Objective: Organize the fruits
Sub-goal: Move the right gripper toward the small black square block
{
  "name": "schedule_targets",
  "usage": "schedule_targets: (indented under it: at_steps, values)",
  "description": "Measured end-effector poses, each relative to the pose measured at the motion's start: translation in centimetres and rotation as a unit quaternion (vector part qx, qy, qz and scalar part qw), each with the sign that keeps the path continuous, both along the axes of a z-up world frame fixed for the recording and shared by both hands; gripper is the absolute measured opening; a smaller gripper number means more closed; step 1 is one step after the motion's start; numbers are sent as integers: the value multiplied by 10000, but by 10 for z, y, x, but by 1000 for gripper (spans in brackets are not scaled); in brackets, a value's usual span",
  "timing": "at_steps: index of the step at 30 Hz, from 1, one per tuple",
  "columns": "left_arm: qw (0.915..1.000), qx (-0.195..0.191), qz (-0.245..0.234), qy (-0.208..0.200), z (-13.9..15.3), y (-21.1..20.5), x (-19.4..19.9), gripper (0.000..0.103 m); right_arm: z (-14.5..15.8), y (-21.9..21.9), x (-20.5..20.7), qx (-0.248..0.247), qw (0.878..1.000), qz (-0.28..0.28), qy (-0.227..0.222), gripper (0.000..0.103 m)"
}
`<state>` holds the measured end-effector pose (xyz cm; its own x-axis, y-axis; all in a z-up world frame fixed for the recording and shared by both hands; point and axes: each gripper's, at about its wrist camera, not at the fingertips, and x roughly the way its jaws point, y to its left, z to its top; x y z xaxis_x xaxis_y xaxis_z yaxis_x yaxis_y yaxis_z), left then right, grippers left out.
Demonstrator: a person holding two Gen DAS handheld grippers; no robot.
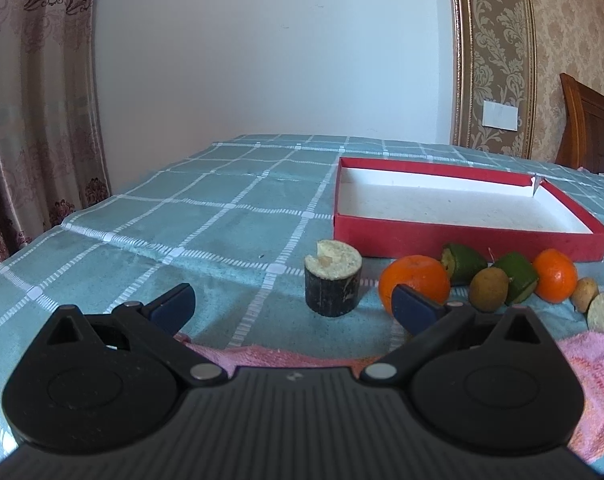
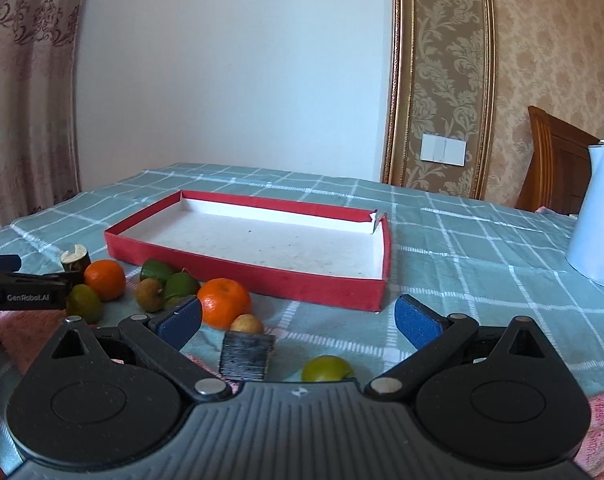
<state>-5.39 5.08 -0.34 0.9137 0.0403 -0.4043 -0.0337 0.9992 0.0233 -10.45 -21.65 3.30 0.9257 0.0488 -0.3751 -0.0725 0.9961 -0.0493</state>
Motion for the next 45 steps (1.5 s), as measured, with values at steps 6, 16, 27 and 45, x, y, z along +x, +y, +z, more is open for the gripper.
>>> schedule_targets:
  at_steps: [6, 16, 27, 45]
  values:
    - [9995, -107, 301, -19, 3, 8, 6, 103, -1, 4, 1, 59, 9999, 120, 61, 103]
    - [9993, -102, 358, -24, -1, 9, 7, 103, -4, 2, -4, 223, 9994, 222, 106, 103]
    - [9995, 7, 276, 155, -1, 6, 12, 103, -6, 2, 12, 252, 9982, -76, 540, 103]
    - [9994, 44, 320, 106, -2, 6, 11, 103, 2, 6, 13, 186, 9969, -394, 653, 102]
